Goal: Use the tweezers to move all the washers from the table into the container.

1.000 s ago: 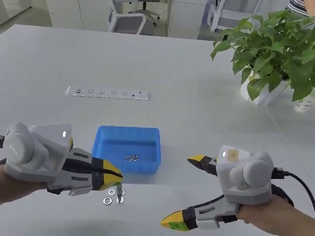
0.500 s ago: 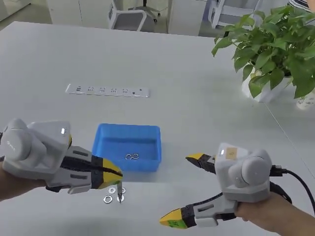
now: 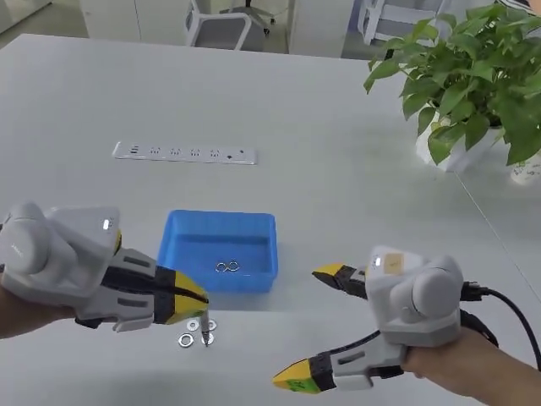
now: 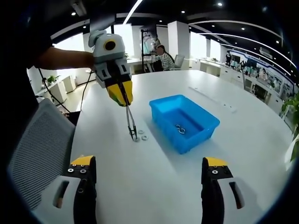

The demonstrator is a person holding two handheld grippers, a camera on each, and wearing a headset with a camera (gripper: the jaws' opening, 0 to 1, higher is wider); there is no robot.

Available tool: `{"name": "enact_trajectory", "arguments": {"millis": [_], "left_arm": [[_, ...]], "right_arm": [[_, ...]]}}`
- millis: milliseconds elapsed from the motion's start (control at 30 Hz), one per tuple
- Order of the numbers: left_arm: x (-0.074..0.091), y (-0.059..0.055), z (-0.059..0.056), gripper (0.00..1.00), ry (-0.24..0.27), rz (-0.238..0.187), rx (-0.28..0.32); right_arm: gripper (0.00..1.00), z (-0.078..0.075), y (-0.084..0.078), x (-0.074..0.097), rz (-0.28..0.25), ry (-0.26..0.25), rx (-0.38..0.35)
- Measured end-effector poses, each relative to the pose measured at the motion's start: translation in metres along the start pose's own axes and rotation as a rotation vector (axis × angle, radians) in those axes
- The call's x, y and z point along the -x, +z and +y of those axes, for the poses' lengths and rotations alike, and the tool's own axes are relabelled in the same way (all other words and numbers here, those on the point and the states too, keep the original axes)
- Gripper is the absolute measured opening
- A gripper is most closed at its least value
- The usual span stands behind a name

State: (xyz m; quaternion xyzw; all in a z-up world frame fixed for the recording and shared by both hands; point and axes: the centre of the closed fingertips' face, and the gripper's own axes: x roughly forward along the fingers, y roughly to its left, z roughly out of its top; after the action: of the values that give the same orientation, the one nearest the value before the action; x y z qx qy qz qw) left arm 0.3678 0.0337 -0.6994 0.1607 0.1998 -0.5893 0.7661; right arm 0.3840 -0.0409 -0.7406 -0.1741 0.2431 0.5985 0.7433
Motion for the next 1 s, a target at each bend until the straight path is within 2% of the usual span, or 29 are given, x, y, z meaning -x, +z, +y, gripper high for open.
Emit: {"name": "enact_trajectory", "arguments": {"millis": [767,1000], "left_arm": [[0.001,-0.002,0.001,0.05,-0.091,0.053,-0.041],[-0.001,-0.002,0.001,0.05,-0.107,0.058,-0.042]], "right_arm": [[0.62,0.021,0.025,-0.034,-0.008,0.170,0.157],[0.46,0.026,0.028,-0.048,0.000,0.207,0.207]]}}
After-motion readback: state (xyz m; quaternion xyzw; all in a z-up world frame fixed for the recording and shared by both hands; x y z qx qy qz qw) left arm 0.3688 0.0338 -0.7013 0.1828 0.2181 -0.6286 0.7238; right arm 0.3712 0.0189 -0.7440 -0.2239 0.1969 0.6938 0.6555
